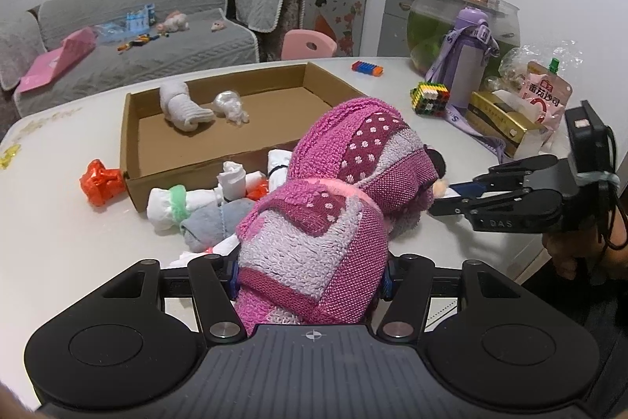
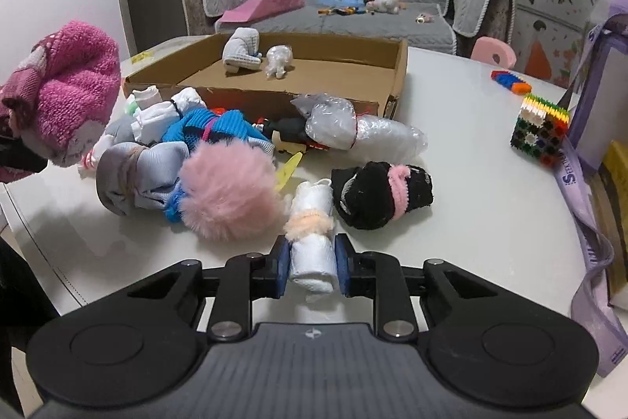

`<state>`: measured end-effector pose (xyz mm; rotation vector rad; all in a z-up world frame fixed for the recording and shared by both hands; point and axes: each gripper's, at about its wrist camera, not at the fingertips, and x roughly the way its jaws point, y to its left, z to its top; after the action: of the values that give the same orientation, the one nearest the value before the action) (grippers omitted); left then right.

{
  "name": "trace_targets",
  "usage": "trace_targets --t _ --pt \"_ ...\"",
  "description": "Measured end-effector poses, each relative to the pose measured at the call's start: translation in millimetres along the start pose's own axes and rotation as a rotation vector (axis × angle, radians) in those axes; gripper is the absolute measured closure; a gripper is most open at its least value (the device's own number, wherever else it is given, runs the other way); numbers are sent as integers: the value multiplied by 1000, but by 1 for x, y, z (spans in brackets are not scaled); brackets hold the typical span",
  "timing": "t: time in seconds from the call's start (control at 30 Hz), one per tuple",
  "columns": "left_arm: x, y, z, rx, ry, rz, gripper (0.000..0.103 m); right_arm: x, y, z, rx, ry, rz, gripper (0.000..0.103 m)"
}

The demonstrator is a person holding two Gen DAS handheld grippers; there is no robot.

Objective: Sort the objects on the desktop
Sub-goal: 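Move both held items over the box and release them inside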

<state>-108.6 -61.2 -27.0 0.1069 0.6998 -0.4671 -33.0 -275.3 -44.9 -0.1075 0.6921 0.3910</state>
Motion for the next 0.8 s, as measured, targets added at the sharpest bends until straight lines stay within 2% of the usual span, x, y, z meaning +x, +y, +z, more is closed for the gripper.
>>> trace_targets --t 0.2,0.37,0.53,0.8 --pt "-2 7 12 -25 5 45 39 -35 -4 6 22 -84 10 82" --pt "-6 23 34 -75 -4 92 39 -68 -18 28 49 -169 17 82" --pt "-10 45 78 -124 -29 149 39 -83 -31 63 60 -253 40 82" --pt "1 66 153 -155 -71 205 39 -62 -34 123 30 -331 73 82"
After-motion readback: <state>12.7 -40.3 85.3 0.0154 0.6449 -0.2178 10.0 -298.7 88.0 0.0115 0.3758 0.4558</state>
